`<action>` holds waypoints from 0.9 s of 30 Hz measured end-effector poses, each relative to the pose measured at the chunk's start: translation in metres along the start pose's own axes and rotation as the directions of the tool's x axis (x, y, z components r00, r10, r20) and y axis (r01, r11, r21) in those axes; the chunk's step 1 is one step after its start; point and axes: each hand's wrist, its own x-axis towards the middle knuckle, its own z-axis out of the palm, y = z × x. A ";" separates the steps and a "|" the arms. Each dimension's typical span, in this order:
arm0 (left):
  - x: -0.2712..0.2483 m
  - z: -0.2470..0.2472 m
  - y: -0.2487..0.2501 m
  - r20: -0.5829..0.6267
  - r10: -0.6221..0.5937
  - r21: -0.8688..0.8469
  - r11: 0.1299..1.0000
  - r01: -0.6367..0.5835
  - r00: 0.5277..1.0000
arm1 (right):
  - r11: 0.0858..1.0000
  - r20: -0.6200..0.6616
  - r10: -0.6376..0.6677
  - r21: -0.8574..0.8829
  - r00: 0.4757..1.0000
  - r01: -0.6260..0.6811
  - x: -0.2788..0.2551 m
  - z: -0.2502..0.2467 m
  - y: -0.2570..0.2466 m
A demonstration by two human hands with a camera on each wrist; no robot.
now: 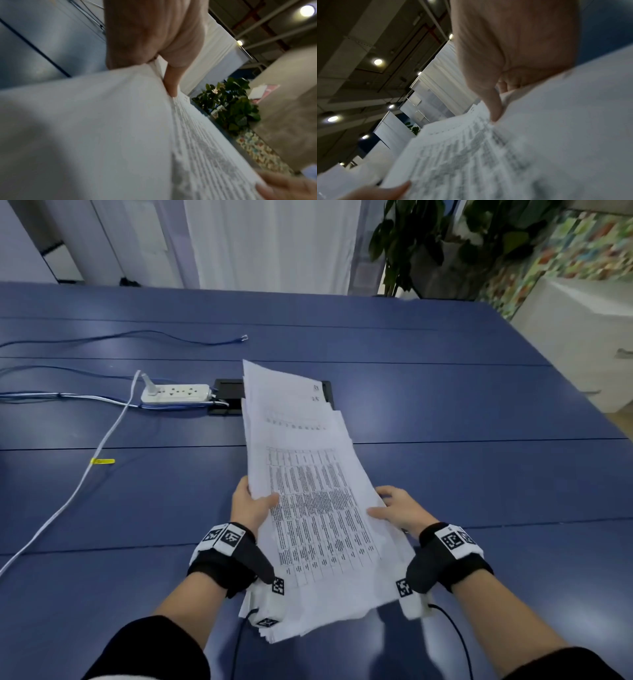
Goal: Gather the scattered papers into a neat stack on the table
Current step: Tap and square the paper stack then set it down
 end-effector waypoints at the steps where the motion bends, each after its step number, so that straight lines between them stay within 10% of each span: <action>1: 0.003 -0.005 -0.001 -0.041 0.024 -0.034 0.999 -0.025 0.999 | 0.999 0.009 0.022 0.028 1.000 -0.022 -0.002 -0.005 0.004; 8: 0.001 -0.013 -0.005 -0.245 -0.088 -0.395 0.919 -0.017 0.965 | 0.893 0.117 0.127 0.420 0.985 -0.165 -0.014 0.002 0.027; 15: -0.011 0.011 -0.010 -0.232 -0.263 -0.582 0.809 0.083 0.937 | 0.887 -0.080 0.067 0.462 0.995 -0.023 -0.023 0.035 0.007; 22: -0.020 0.019 -0.001 -0.194 -0.166 -0.525 0.850 0.041 0.967 | 0.729 0.016 0.110 0.679 0.994 -0.092 -0.026 0.045 0.012; 27: -0.022 0.001 -0.014 -0.078 -0.104 -0.400 0.914 0.065 0.991 | 0.847 -0.168 0.051 0.529 0.984 0.046 -0.018 0.033 0.011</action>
